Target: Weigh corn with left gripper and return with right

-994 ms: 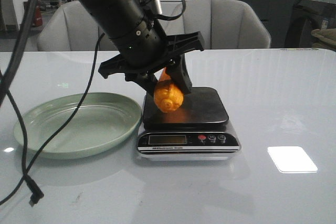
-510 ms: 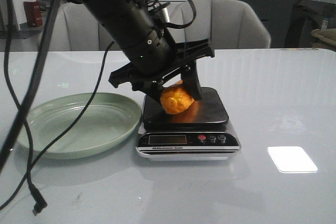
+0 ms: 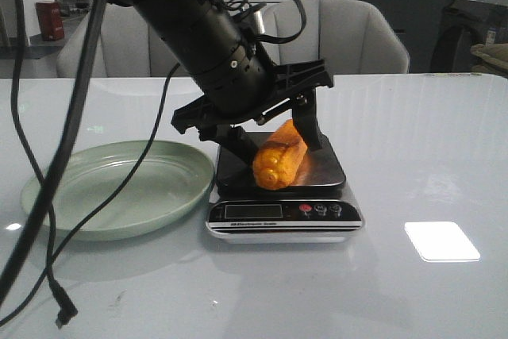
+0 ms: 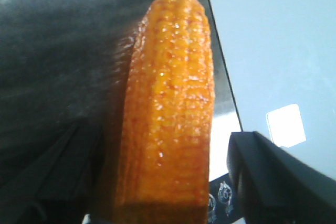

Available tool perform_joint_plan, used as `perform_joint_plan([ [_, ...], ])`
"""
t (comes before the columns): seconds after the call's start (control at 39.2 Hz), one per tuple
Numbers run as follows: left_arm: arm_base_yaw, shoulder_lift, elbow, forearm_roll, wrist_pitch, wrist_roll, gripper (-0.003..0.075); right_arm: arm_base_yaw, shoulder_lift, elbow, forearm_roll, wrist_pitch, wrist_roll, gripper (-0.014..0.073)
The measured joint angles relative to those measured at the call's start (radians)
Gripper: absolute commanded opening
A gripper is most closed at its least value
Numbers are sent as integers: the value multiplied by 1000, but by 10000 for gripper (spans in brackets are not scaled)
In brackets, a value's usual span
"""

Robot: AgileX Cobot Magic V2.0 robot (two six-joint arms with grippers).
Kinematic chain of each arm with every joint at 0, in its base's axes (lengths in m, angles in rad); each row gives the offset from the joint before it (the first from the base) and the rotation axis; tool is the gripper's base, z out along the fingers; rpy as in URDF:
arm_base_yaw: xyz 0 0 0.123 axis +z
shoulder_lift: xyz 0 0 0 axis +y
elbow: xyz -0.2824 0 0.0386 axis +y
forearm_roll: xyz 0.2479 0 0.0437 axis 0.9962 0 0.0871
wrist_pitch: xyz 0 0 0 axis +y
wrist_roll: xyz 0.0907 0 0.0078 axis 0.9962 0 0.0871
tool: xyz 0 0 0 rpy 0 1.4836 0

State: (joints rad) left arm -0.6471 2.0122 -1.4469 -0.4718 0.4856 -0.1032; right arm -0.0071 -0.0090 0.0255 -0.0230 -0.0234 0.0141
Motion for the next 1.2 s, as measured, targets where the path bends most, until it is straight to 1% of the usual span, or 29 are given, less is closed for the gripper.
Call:
perform_joint_plan([
  [0.08,0,-13,0,0,4,18,552,0,0,0,0,0,0,152],
  [0.2,7,-59,0,46,21,33,552,0,0,0,0,0,0,152],
  [0.36,11,-125,0,133,83,34,552,0,0,0,0,0,0,152],
  [0.51,11,-192,2,170,149,36,552,0,0,0,0,0,0,152],
  [0.64,11,-281,37,187,160,38,552,0,0,0,0,0,0,152],
  [0.87,11,-534,214,245,135,38,520,0,0,0,0,0,0,152],
  [1.05,11,-764,358,312,137,38,520,0,0,0,0,0,0,152],
  [1.2,11,-972,490,340,139,40,520,0,0,0,0,0,0,152],
])
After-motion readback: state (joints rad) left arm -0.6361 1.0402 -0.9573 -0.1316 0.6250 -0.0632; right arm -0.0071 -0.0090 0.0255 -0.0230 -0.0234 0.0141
